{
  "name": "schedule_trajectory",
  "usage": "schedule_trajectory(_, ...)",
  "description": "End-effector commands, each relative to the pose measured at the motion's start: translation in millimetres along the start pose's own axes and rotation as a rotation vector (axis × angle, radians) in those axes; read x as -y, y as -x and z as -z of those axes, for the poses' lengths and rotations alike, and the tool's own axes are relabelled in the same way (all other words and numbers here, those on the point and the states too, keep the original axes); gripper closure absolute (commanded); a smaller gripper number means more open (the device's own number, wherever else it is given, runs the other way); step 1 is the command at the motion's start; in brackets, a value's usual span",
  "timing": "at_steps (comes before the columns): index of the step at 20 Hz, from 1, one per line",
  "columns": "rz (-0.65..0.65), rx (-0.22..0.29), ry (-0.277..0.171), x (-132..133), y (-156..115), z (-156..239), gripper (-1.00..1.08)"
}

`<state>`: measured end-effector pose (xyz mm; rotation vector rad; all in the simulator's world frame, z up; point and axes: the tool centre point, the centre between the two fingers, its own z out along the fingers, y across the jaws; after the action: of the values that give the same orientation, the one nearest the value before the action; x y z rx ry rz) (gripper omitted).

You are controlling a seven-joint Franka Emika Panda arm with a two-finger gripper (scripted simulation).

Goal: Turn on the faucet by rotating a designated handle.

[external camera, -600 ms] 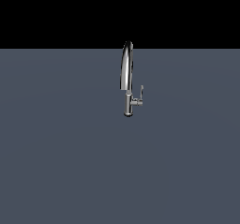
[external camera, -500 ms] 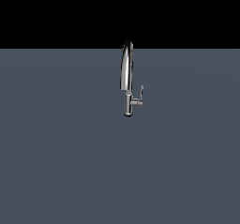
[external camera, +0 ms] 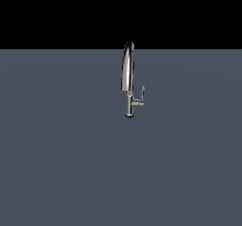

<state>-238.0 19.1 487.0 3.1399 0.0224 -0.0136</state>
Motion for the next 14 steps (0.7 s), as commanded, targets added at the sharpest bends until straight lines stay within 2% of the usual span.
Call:
schedule_trajectory(1, -0.017, 0.015, -0.017, 0, -7, -1, 1.08)
schedule_trajectory(7, -0.080, 0.066, -0.077, -1, -34, -3, 1.08)
schedule_trajectory(14, -0.178, 0.149, -0.174, -6, -76, -11, 1.08)
